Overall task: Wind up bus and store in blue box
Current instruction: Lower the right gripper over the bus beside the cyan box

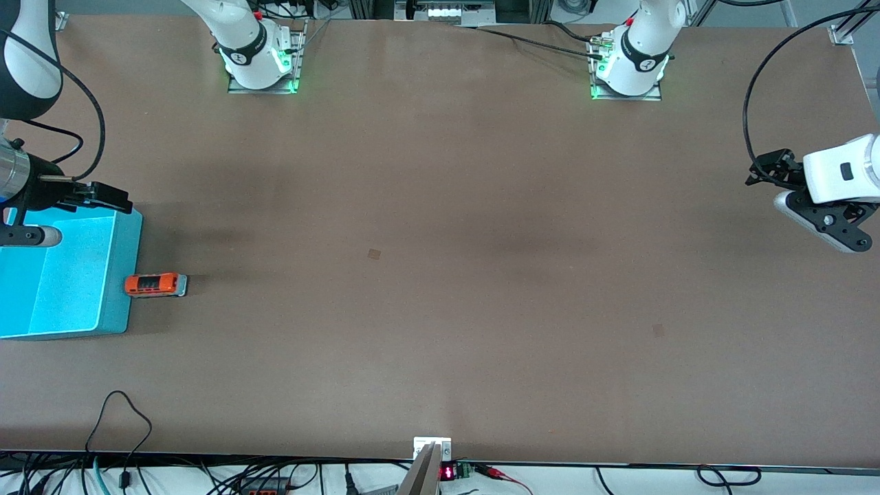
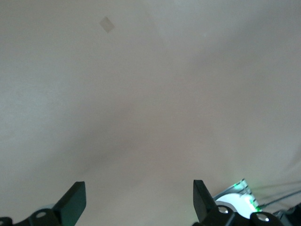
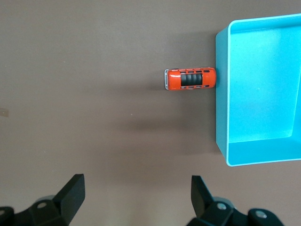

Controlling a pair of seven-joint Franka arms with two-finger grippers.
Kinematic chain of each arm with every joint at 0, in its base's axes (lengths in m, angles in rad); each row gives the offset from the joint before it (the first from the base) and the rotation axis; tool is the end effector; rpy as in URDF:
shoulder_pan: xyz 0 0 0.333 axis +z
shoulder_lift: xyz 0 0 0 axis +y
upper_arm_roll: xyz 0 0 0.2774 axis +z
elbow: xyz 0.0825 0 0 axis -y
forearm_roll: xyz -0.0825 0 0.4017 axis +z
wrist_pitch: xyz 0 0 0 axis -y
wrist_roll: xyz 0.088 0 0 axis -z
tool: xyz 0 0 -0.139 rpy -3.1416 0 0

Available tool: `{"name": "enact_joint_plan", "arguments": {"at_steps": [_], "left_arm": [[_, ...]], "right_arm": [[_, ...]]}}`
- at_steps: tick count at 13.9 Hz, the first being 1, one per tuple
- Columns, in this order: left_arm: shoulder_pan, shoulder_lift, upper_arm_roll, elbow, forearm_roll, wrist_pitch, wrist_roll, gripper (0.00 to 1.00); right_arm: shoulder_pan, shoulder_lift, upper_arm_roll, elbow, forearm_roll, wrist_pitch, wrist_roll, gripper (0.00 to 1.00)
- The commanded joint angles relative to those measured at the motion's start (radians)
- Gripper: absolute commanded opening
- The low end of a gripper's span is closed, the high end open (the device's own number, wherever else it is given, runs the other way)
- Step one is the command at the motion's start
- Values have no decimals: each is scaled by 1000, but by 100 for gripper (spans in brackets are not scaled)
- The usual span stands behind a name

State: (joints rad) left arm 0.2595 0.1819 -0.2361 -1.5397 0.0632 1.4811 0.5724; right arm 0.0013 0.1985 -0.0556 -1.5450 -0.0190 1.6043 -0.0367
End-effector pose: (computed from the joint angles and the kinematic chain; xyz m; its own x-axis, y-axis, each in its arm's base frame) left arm 0.5920 0.0307 0.4589 0.8269 -0.5228 -0.2070 -0.5115 -0.8523 0.1094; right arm 0.6124 -0.0339 0.4513 0.9901 -0.0169 -0.1395 -0.0136 -0.9996 0.0246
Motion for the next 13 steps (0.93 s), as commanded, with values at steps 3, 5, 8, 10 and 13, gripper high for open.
{"name": "enact_joint_plan", "arguments": {"at_steps": [3,5,8,10,13], "left_arm": [[-141,-36,75,26,-11,28,-206,100],[-189,-120,86,-64,-20,132,-499,100],[-273,-208,182,-180,-36,235,-626,100],[-301,-213,233,-181,-39,232,-625,100],[-289,-200,228,-160,-40,144,-620,100]], "right_arm": [[-3,-1,2,-6,-6,-59,-108,100],[-10,7,2,-17,-3,-53,-158,100],[-24,15,0,-85,-24,33,-340,100],[-67,16,6,-153,-22,116,-530,100],[-113,12,13,-304,-22,294,-840,100]]}}
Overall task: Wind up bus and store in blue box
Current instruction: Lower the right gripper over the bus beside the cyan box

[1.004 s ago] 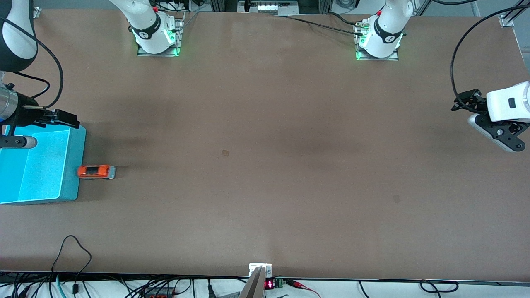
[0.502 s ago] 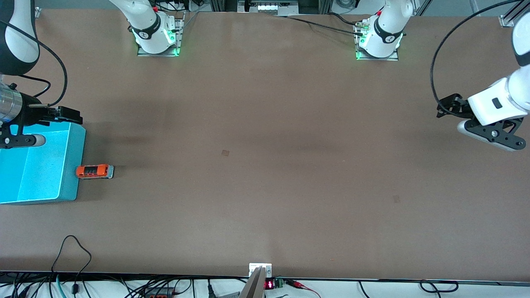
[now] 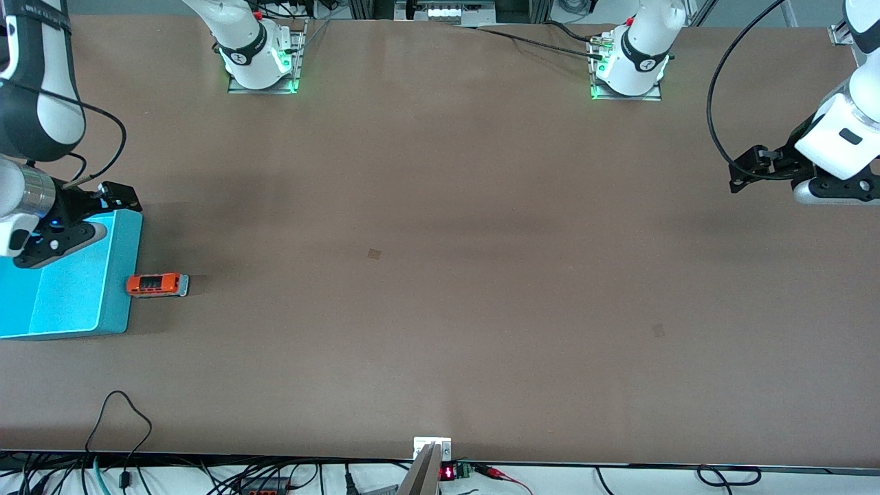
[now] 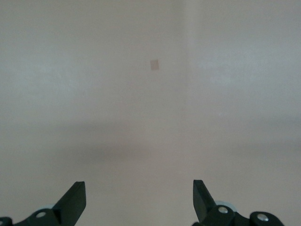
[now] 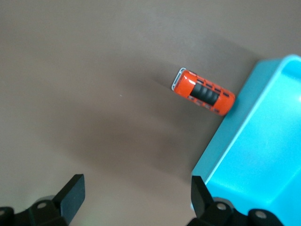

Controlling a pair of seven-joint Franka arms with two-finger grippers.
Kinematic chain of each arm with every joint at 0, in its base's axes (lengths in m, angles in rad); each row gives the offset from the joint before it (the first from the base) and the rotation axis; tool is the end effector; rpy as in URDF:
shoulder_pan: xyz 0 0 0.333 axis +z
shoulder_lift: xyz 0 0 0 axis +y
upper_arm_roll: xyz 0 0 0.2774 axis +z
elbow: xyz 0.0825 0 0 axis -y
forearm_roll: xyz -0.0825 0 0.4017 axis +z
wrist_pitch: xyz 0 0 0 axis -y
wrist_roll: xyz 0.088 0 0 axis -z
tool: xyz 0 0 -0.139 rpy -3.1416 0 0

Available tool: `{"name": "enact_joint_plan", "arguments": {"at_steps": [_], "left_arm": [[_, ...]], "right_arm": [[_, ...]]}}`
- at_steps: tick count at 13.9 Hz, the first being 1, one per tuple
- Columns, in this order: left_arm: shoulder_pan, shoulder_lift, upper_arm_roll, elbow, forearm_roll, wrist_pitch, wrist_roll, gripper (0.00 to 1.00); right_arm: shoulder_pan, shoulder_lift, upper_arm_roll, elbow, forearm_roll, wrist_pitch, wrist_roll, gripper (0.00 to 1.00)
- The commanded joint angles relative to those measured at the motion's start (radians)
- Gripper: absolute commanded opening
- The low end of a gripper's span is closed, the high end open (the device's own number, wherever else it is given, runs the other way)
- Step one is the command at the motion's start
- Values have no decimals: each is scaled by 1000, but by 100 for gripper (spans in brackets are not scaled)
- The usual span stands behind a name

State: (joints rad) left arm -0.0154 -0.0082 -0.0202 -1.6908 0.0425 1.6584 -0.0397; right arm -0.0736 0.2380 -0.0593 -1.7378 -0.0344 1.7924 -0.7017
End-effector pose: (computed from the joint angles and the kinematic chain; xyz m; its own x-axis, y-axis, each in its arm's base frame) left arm 0.5731 -0.0149 0.5073 0.9997 0.0004 -0.0226 -0.0006 -0.9991 -0.0433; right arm 0.6028 -0.0834 0.3483 0.8207 0.5459 -0.1686 0.5401 -0.8375 -0.0828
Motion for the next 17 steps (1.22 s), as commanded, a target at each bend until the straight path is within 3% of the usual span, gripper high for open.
{"name": "enact_joint_plan", "arguments": {"at_steps": [1,4,8,17], "left_arm": [[-14,-9,13,-7,-20,-34,-8,100],[-24,-9,8,-1,-18,-35,-6,100],[-26,-9,-20,2,-19,-32,17,100],[-28,-7,-37,2,-20,-29,9,100]], "right_arm": [[-72,-26,39,-161,-7,174,-291,100],[-164,4,111,-229,-7,342,-615,100],[-190,90,119,-238,-7,511,-882,100],[-241,218,179,-181,7,651,-970,100]]}}
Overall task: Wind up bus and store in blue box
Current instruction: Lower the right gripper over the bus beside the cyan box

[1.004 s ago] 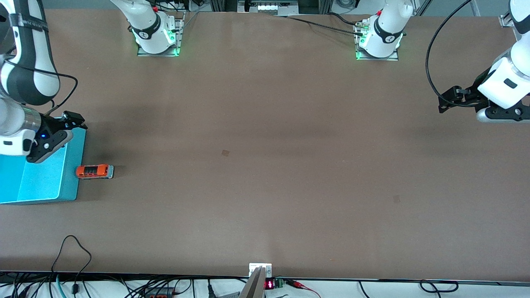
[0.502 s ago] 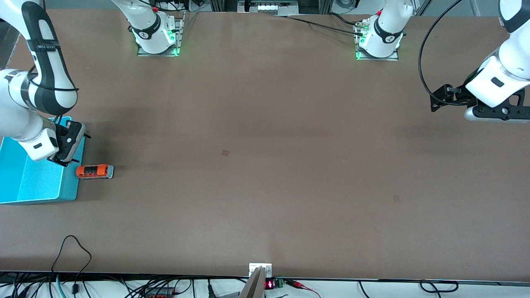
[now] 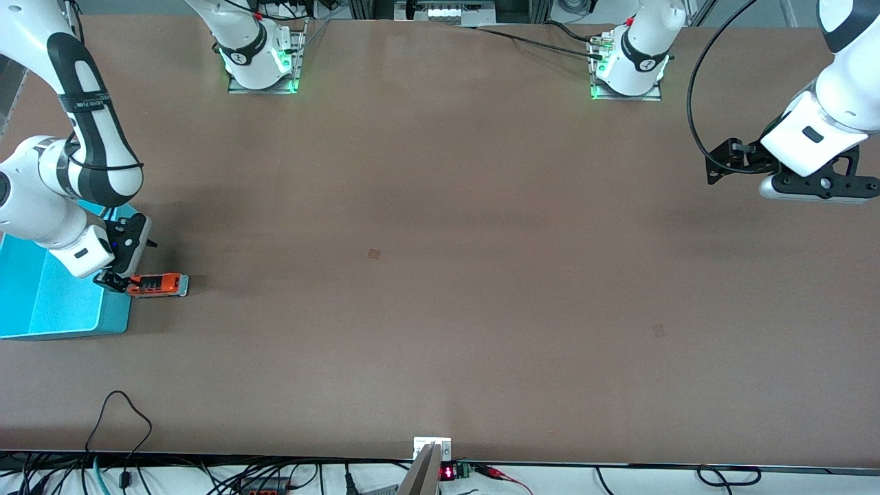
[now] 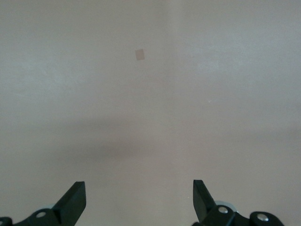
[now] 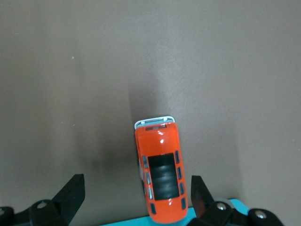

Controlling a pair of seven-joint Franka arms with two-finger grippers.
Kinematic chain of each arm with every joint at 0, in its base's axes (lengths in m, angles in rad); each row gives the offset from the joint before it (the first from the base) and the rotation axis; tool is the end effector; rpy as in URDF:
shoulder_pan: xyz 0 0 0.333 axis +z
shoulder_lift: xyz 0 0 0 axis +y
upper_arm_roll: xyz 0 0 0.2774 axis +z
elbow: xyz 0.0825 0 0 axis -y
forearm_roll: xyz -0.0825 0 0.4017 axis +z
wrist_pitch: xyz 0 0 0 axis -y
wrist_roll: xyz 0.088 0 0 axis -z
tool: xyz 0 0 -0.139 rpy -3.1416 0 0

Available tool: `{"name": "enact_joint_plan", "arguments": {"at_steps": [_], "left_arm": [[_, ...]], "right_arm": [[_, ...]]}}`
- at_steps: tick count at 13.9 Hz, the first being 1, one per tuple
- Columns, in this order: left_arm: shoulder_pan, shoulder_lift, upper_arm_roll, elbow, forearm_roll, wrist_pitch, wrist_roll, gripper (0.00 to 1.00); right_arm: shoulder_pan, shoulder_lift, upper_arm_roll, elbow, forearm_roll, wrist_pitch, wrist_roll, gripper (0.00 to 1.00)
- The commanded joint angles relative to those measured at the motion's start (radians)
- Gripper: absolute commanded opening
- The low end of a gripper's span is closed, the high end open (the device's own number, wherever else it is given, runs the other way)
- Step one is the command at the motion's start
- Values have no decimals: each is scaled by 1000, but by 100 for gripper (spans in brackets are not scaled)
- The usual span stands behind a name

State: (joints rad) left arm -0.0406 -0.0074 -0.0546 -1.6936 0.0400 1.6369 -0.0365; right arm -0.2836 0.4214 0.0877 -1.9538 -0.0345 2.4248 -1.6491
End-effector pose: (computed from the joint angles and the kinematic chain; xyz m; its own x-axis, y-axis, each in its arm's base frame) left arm 0.5679 -0.0490 0.5036 0.9970 -0.0612 -0.0478 -0.0632 -0.9971 -0.0419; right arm 0.6098 -0.1214 0.1867 0.1003 0.9949 0.0078 0.9935 -0.1006 0.0524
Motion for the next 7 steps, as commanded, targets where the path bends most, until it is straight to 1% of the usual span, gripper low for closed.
{"name": "enact_joint_plan", "arguments": {"at_steps": [1,2,5,7], "left_arm": [[-1,-9,-2,5,-17,-8,7,100],[-2,-8,-2,5,-17,-8,9,100],[-2,-8,-2,5,-17,-8,9,100],[-2,-8,-2,5,-17,-8,9,100]], "right_arm": [[-48,46,44,39,5,23,-28,100],[-54,51,52,49,4,23,-29,100],[-77,123,60,105,5,23,-31,100],[-83,137,67,108,5,34,-37,100]]}}
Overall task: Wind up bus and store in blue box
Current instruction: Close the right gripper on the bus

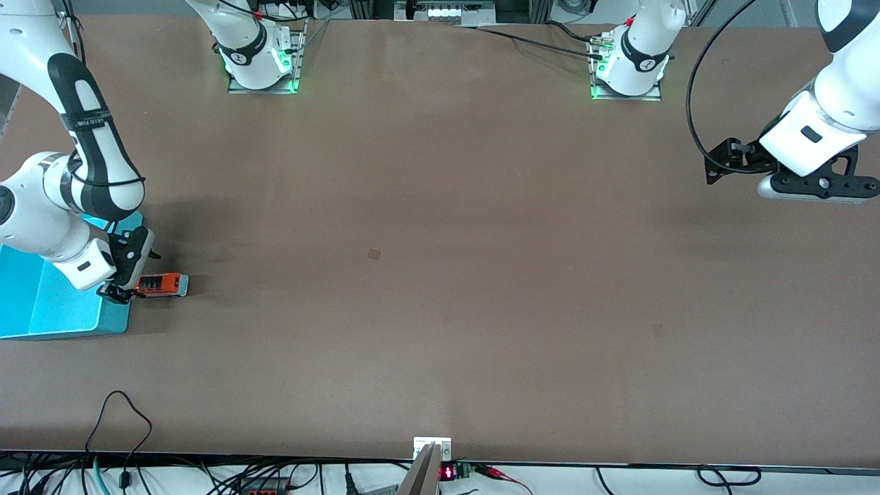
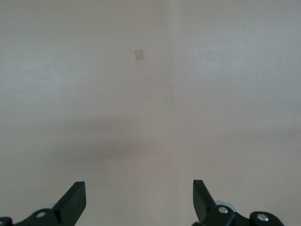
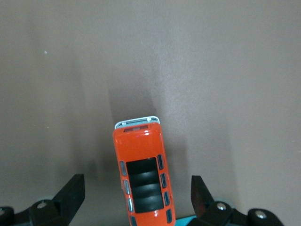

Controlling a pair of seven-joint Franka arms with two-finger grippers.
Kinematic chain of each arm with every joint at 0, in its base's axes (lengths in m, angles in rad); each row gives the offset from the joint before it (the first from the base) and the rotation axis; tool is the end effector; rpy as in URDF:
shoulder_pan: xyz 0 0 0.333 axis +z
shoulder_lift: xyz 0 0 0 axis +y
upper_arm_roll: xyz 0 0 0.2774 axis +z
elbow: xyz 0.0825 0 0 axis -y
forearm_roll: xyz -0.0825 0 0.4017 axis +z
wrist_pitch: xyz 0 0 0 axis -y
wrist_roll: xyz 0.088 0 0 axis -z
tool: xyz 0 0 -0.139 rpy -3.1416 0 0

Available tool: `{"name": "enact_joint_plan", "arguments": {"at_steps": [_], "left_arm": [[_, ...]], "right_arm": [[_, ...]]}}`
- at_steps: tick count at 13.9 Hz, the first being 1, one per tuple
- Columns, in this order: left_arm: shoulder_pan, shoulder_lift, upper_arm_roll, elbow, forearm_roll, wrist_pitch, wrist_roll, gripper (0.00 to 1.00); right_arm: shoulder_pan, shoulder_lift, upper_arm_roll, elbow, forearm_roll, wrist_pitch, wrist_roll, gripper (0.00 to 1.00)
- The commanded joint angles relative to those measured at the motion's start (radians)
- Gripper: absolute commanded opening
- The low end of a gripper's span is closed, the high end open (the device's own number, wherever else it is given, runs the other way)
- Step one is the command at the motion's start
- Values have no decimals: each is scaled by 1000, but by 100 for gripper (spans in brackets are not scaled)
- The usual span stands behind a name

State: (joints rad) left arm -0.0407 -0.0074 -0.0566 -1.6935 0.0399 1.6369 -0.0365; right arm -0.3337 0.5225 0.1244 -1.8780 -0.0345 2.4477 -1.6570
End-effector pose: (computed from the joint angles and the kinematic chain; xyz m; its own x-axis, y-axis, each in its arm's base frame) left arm 0.5679 -0.0502 0.5037 0.9969 -0.0633 -0.0478 -0.0653 -0.9970 -0.0418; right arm 0.6231 -0.1328 0.1593 0.1139 0.9929 0.0340 0.9918 -0.1157 0.0549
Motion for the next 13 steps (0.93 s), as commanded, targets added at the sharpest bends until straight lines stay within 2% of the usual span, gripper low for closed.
{"name": "enact_joint_plan", "arguments": {"at_steps": [1,9,10,11,12,13], "left_arm": [[-2,-8,0,5,-17,-8,9,100],[-2,-8,0,5,-17,-9,9,100],[-1,-9,0,5,-17,-9,9,100],[-1,-9,0,5,-17,-9,9,100],[-2,-9,0,5,-17,-9,9,100],[-1,-8,0,5,-17,-9,9,100]], "right_arm": [[-33,39,35,33,5,16,-29,100],[-37,99,38,36,7,73,-27,100],[-37,103,38,37,7,73,-27,84],[-37,103,43,36,8,73,-17,47],[-41,103,43,36,10,73,-3,28],[-45,103,43,36,10,73,0,17]]}}
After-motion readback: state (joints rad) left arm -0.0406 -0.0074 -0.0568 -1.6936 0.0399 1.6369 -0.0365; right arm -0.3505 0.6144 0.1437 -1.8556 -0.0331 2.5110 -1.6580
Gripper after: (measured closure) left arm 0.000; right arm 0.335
